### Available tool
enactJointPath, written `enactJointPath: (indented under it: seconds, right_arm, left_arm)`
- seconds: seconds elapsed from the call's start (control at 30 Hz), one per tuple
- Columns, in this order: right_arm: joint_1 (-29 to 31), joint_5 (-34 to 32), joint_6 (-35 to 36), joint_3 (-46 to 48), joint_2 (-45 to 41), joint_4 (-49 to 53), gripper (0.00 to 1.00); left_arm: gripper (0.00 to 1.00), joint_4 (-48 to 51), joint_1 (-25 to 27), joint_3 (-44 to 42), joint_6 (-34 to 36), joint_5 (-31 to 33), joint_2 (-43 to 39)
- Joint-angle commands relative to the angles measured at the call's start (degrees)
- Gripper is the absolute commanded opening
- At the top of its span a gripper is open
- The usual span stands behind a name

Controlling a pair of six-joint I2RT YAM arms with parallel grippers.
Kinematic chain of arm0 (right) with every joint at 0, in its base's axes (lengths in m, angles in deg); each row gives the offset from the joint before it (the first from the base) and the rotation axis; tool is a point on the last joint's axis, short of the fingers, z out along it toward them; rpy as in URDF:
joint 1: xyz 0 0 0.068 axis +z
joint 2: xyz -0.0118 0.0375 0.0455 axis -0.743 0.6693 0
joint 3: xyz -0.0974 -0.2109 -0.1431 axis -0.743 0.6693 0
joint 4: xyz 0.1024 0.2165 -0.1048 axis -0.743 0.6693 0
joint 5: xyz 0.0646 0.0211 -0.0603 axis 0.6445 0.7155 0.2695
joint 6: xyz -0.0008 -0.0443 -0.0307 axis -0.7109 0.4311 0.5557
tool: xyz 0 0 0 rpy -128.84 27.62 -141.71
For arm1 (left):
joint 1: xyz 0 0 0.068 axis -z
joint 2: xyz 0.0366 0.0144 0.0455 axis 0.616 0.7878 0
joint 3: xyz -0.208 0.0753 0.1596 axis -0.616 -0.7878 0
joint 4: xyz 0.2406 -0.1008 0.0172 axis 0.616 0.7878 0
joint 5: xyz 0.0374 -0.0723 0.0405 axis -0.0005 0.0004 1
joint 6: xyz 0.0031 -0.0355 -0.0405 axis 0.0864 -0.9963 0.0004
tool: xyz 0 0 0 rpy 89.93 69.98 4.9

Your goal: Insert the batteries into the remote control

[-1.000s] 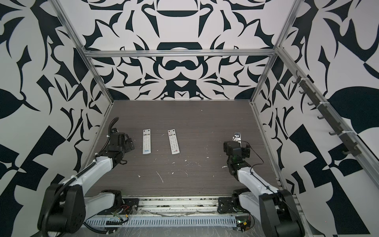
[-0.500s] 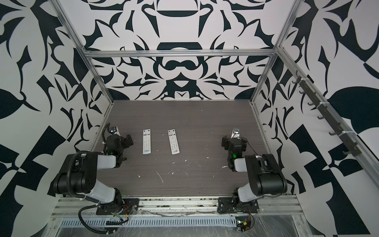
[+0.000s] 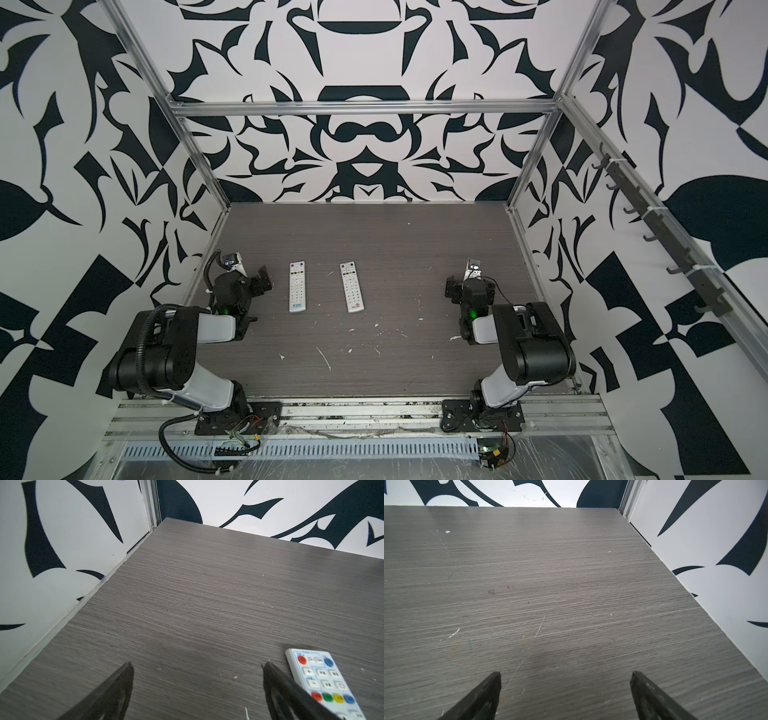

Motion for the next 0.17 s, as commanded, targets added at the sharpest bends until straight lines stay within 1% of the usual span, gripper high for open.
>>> enactJointPath:
  seconds: [0.0, 0.13]
  right_arm:
    - [0.3, 0.1, -0.4, -1.4, -1.1, -2.0, 1.0]
    - [0.8, -0.4, -0.1, -1.6, -1.0, -1.8, 1.0]
  left_arm:
    - [0.99, -0.8, 0.1, 1.0, 0.7, -1.6, 1.1]
    - [0.99, -0.8, 0.0, 0.7, 0.7, -1.9, 0.6]
